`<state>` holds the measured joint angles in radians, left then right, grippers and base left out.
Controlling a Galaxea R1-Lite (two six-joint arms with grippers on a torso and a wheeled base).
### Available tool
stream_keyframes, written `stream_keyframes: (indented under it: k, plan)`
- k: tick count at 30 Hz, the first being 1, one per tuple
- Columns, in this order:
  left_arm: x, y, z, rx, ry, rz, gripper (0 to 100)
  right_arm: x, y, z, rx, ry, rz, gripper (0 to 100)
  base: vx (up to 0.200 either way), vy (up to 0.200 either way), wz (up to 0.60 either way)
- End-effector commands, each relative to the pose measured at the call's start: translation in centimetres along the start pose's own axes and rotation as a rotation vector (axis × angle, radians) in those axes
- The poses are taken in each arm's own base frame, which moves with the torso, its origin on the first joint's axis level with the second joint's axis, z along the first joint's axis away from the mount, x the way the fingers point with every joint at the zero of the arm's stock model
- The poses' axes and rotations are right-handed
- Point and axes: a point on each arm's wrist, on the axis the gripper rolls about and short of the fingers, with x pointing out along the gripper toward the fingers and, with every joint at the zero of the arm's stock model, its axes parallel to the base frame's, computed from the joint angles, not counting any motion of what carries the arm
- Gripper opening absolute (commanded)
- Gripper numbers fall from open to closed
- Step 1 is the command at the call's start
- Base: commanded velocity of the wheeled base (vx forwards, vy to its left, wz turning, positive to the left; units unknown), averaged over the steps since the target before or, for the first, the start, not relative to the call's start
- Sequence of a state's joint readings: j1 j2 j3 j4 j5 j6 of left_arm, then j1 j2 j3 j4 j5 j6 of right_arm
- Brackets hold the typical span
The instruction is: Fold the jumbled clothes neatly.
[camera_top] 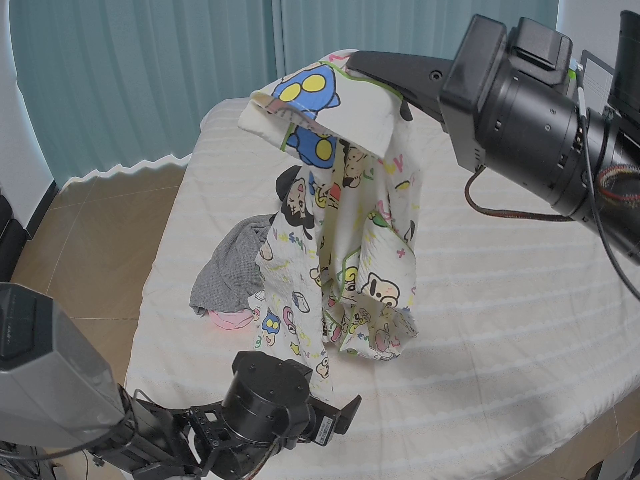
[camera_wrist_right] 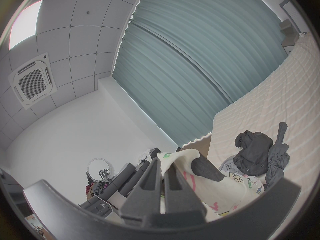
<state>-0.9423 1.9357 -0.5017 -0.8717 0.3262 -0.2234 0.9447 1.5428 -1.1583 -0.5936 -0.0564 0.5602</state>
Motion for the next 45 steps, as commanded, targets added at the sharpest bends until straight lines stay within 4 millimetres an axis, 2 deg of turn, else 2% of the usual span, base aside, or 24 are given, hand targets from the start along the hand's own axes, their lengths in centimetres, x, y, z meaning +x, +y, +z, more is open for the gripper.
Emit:
stream_keyframes:
  k: [1,6,9,15,18,21,30,34,37,39,43,45]
  plan:
    - [1.5,-1.3,-1.1,0.026,0.009,0.053,100,-0.4,0.0,0.2,-0.001,-0.005,0.0,0,0.0,0.0,0.0]
    - [3.0,-1.9,-1.1,0.023,-0.009,0.118,100,-0.8,0.2,0.5,0.0,-0.012,0.004,0,0.0,0.0,0.0]
    - [4.6,-2.1,-1.3,0.023,-0.019,0.198,100,-1.4,0.4,0.8,0.0,-0.015,0.007,0,0.0,0.0,0.0]
    - [5.4,-2.2,-1.5,0.019,-0.025,0.213,100,-1.9,0.4,0.8,-0.001,-0.015,0.007,0,0.0,0.0,0.0]
    - [7.0,-1.5,-0.9,-0.009,-0.072,0.331,100,-2.1,0.3,0.8,-0.001,-0.013,0.008,0,0.0,0.0,0.0]
    - [7.5,-1.4,-0.4,-0.023,-0.091,0.345,100,-2.1,0.4,0.9,-0.001,-0.014,0.009,0,0.0,0.0,0.0]
    - [7.6,-2.2,-0.1,-0.105,-0.141,0.306,100,-2.1,0.4,0.9,0.004,-0.018,0.013,0,0.0,0.0,0.0]
    - [8.3,-1.9,-0.8,-0.107,-0.142,0.336,100,-2.1,0.6,1.0,0.007,-0.02,0.019,0,0.0,0.0,0.0]
    - [7.9,-2.0,-1.6,-0.111,-0.148,0.366,100,-2.2,0.8,1.2,0.009,-0.024,0.024,0,0.0,0.0,0.0]
    - [7.0,-2.7,-2.0,-0.117,-0.177,0.332,100,-2.5,0.9,1.5,0.017,-0.032,0.031,0,0.0,0.0,0.0]
    - [6.8,-2.8,-1.9,-0.123,-0.201,0.322,100,-2.5,1.0,1.6,0.034,-0.034,0.033,0,0.0,0.0,0.0]
    - [6.3,-3.8,-1.9,-0.12,-0.223,0.291,100,-2.5,1.5,1.4,0.056,-0.027,0.05,0,0.0,0.0,0.0]
